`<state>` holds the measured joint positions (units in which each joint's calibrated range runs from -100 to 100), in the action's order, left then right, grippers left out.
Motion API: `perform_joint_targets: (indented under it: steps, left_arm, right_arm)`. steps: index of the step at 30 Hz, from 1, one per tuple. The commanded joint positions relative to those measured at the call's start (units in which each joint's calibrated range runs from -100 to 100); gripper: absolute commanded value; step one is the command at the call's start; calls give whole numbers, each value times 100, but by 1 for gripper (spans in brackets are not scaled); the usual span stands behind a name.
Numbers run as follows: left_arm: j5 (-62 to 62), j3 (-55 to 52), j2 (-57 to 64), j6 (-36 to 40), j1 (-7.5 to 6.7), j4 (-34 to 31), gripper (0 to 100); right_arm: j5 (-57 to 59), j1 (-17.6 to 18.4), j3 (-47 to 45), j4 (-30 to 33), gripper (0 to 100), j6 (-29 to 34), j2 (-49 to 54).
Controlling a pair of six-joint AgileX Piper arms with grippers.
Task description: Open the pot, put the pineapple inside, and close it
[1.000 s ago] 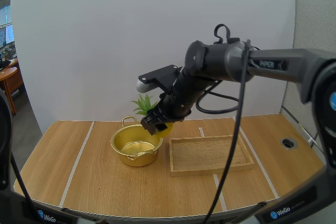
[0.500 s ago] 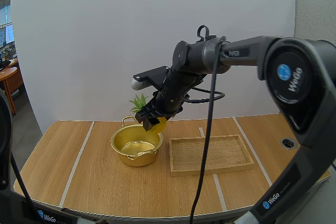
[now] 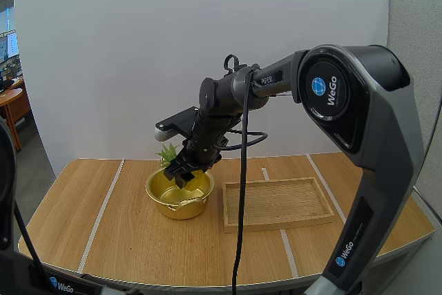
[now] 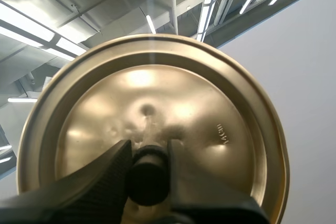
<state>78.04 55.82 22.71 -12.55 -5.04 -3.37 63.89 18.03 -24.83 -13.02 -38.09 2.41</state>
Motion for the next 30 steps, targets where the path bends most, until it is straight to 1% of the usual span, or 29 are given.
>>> perform_joint_targets:
  steps: [1, 8, 21, 24, 30]
  left_arm:
    - [-213, 47, 18, 55, -11, -62, 0]
    - [-213, 47, 18, 55, -11, -62, 0]
    - [-213, 47, 18, 55, -11, -62, 0]
    - [-213, 47, 18, 55, -11, -62, 0]
    - [-213, 47, 18, 55, -11, -62, 0]
  right_arm:
    - [-258, 5, 50, 128, 0, 26, -268]
    - [-324, 29, 50, 128, 0, 17, -593]
    - [-425, 204, 64, 128, 0, 52, -929]
    - [-477, 204, 64, 248, 0, 187, -954]
    - [-404, 204, 64, 353, 0, 229, -954]
